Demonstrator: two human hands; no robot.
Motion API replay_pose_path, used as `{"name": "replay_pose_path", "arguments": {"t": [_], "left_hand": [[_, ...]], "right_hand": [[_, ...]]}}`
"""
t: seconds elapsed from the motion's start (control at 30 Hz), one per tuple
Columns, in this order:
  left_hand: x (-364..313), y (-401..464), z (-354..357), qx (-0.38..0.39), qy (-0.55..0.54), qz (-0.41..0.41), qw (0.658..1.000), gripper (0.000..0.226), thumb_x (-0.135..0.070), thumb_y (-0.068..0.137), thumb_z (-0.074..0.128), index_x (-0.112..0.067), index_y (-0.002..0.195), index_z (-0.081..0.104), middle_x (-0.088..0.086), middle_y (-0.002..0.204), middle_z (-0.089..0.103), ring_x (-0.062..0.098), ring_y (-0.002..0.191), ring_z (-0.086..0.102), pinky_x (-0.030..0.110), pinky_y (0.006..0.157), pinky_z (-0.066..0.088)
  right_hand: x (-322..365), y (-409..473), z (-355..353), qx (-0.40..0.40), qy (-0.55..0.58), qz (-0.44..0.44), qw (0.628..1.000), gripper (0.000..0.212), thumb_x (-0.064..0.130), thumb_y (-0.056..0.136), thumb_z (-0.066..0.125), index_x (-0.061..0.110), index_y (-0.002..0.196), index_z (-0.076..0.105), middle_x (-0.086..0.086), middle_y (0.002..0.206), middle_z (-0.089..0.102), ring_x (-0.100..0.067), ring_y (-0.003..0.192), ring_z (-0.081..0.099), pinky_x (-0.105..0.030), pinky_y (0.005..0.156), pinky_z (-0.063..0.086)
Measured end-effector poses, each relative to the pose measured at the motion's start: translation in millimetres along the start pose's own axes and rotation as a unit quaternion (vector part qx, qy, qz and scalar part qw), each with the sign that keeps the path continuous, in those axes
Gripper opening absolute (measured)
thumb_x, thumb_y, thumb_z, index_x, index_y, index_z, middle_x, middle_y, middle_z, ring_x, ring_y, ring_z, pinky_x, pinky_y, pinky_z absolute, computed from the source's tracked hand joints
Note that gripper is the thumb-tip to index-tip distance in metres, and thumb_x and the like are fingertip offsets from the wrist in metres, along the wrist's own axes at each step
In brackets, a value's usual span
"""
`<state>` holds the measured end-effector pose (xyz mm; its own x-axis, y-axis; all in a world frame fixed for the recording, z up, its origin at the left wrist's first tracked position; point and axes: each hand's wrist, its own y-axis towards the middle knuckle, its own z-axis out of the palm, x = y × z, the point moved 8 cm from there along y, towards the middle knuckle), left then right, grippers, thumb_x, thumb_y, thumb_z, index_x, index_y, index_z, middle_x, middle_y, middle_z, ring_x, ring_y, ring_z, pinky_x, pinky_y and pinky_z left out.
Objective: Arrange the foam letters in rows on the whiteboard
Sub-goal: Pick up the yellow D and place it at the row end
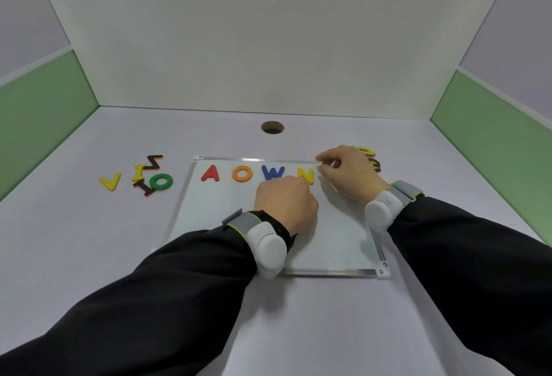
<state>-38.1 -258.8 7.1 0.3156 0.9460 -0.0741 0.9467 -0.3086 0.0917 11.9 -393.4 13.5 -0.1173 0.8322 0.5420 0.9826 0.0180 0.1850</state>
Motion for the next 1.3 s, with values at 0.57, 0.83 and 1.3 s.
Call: {"name": "replay_pose_path", "arguments": {"t": [0.57, 0.83, 1.3], "left_hand": [[-63.8, 103.8, -13.2, -0.036, -0.044, 0.055, 0.997, 0.023, -0.030, 0.094, 0.046, -0.016, 0.099, 0.063, 0.005, 0.108, 0.058, 0.027, 0.092, 0.055, 0.032, 0.072, 0.034], [-90.2, 143.5, 15.3, -0.008, 0.008, 0.034, 0.999, 0.035, -0.028, 0.089, 0.043, -0.021, 0.115, 0.065, 0.005, 0.125, 0.049, 0.027, 0.117, 0.039, 0.039, 0.091, 0.030], [-97.8, 143.9, 21.1, 0.027, 0.003, 0.058, 0.998, 0.036, -0.030, 0.091, 0.038, -0.027, 0.116, 0.063, 0.002, 0.117, 0.054, 0.026, 0.115, 0.037, 0.041, 0.090, 0.027]], "right_hand": [[-104.8, 31.7, -38.1, -0.079, -0.040, 0.149, 0.985, 0.045, 0.014, 0.089, 0.049, 0.029, 0.130, 0.061, -0.006, 0.133, 0.057, -0.031, 0.130, 0.039, -0.037, 0.100, 0.028], [-113.9, 41.1, -29.5, -0.047, -0.045, 0.120, 0.991, 0.039, 0.022, 0.098, 0.043, 0.027, 0.132, 0.062, -0.005, 0.129, 0.063, -0.032, 0.131, 0.035, -0.041, 0.099, 0.028], [-107.5, 38.7, -52.9, -0.110, 0.022, 0.081, 0.990, 0.024, 0.013, 0.089, 0.062, 0.016, 0.111, 0.072, 0.001, 0.097, 0.057, -0.024, 0.095, 0.054, -0.029, 0.081, 0.039]]}}
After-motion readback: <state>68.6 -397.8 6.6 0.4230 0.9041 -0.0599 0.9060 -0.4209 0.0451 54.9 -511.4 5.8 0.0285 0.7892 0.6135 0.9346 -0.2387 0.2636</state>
